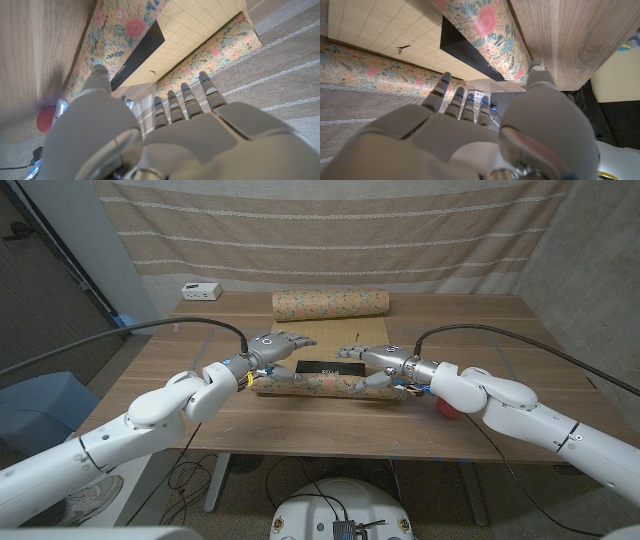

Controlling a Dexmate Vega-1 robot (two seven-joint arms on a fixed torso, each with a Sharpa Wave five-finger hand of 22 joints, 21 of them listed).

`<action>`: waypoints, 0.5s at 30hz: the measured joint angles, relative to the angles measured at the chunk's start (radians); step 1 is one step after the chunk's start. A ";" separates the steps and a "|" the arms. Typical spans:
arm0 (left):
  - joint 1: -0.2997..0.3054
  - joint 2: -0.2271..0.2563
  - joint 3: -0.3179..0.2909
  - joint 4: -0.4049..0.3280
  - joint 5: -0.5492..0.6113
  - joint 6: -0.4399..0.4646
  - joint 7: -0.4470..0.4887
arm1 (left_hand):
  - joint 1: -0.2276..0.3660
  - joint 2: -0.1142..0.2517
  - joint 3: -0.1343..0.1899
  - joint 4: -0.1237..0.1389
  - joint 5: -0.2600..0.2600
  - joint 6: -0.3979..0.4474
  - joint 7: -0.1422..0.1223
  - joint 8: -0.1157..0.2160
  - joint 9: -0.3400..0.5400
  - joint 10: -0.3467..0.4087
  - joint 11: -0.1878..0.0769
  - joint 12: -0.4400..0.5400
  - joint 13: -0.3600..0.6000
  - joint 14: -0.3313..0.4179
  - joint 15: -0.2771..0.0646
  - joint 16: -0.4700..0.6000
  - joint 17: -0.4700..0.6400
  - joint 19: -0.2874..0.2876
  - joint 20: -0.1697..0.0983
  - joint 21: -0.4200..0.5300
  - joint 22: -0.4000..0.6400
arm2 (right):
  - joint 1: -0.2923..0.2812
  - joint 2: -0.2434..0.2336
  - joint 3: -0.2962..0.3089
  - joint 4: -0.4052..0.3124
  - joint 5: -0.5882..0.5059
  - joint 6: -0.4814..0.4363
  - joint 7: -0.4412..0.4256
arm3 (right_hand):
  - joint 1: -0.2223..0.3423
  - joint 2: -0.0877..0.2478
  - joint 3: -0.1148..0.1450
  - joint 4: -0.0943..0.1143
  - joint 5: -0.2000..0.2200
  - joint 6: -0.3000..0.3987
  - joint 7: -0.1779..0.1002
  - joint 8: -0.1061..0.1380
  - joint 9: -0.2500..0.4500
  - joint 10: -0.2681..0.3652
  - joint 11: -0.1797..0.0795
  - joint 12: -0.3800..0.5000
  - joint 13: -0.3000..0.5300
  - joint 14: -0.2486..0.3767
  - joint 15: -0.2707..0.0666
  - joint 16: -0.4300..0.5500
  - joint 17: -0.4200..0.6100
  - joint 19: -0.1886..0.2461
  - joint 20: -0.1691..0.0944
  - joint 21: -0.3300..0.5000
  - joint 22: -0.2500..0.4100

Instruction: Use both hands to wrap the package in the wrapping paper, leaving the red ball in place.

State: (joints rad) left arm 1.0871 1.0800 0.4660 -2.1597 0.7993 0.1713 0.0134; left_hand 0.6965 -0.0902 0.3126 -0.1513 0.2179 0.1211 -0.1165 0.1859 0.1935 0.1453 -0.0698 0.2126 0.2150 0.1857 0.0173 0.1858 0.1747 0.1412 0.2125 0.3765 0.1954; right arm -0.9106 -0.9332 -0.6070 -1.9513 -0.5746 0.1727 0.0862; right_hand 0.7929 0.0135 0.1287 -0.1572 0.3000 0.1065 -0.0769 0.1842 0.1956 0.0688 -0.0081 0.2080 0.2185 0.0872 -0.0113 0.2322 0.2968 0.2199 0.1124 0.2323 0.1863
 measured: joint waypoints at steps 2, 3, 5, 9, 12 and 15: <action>0.004 -0.002 0.003 0.000 0.021 0.010 0.006 | 0.012 0.001 0.000 0.000 0.006 -0.017 0.010 -0.005 0.000 -0.012 0.003 -0.002 0.002 -0.006 0.001 0.000 0.000 0.000 0.000 0.000 0.000 | -0.006 0.001 -0.003 -0.001 -0.014 -0.002 -0.008 | 0.008 -0.002 0.000 0.000 0.000 -0.001 -0.001 0.000 -0.003 -0.003 -0.003 0.000 0.000 0.007 -0.007 0.000 0.000 0.003 -0.011 0.000 0.000; 0.004 -0.002 0.003 0.000 0.034 0.014 0.010 | 0.012 0.001 0.000 0.000 0.006 -0.024 0.014 -0.005 0.000 -0.018 0.002 -0.006 0.002 -0.006 0.001 0.000 0.000 0.000 0.000 -0.005 0.000 | -0.008 0.002 -0.004 -0.001 -0.014 -0.002 -0.008 | 0.015 0.005 0.000 0.000 0.005 -0.004 -0.004 0.000 -0.005 -0.003 -0.003 0.000 0.000 0.011 -0.011 0.000 0.000 0.004 -0.015 0.000 0.000; 0.013 -0.009 0.012 0.002 0.060 0.023 0.019 | 0.020 0.001 0.000 0.000 0.006 -0.031 0.021 -0.005 0.000 -0.021 0.001 -0.006 0.002 -0.006 0.001 0.000 0.000 0.000 0.000 -0.008 0.000 | -0.015 0.008 -0.008 0.000 -0.070 -0.006 -0.041 | 0.020 0.010 0.001 0.001 0.008 -0.004 -0.004 0.000 -0.005 -0.003 -0.003 0.000 0.000 0.018 -0.018 0.005 0.000 0.012 -0.023 0.000 0.000; 0.022 -0.022 0.026 0.018 0.093 0.034 0.035 | 0.039 0.001 -0.007 -0.001 0.013 -0.067 0.027 -0.005 0.000 -0.043 0.013 -0.009 0.001 -0.025 0.004 -0.001 0.000 0.020 -0.002 -0.008 0.000 | -0.018 0.016 -0.014 0.009 -0.100 -0.011 -0.059 | 0.025 0.015 0.003 0.003 0.014 -0.007 -0.003 0.000 -0.005 0.002 -0.008 0.000 0.000 0.020 -0.020 0.009 0.000 0.018 -0.029 0.000 0.000; 0.027 -0.034 0.034 0.034 0.117 0.042 0.054 | 0.048 0.007 -0.011 0.003 0.013 -0.101 0.029 -0.009 0.000 -0.068 0.027 -0.013 0.000 -0.046 0.019 -0.005 -0.002 0.029 -0.003 -0.008 -0.004 | -0.017 0.027 -0.022 0.020 -0.126 -0.015 -0.070 | 0.027 0.017 -0.001 0.006 0.014 -0.023 -0.002 0.000 -0.005 -0.017 0.000 -0.005 0.000 0.012 -0.027 0.009 0.000 0.023 -0.034 0.000 0.000; 0.029 -0.044 0.040 0.051 0.129 0.046 0.072 | 0.056 0.005 -0.013 0.004 0.013 -0.131 0.032 -0.013 -0.003 -0.074 0.034 -0.013 -0.001 -0.049 0.022 -0.005 -0.003 0.039 -0.003 -0.008 -0.005 | -0.009 0.040 -0.032 0.034 -0.147 -0.020 -0.073 | 0.027 0.017 -0.002 0.007 0.018 -0.027 -0.006 0.000 -0.005 -0.021 0.004 -0.008 -0.004 0.010 -0.024 0.004 -0.004 0.025 -0.036 0.000 0.000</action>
State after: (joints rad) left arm 1.1161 1.0363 0.5057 -2.1092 0.9282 0.2170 0.0853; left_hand 0.7522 -0.0848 0.2995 -0.1477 0.2310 -0.0097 -0.0849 0.1732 0.1908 0.0708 -0.0362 0.1993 0.2136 0.1369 0.0396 0.1811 0.1720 0.1805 0.2093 0.3684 0.1904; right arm -0.9198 -0.8933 -0.6393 -1.9177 -0.7217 0.1528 0.0134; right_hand 0.8202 0.0307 0.1271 -0.1502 0.3184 0.0791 -0.0832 0.1842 0.1904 0.0477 -0.0036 0.1995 0.2141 0.0968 -0.0354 0.2360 0.2923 0.2454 0.0761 0.2323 0.1863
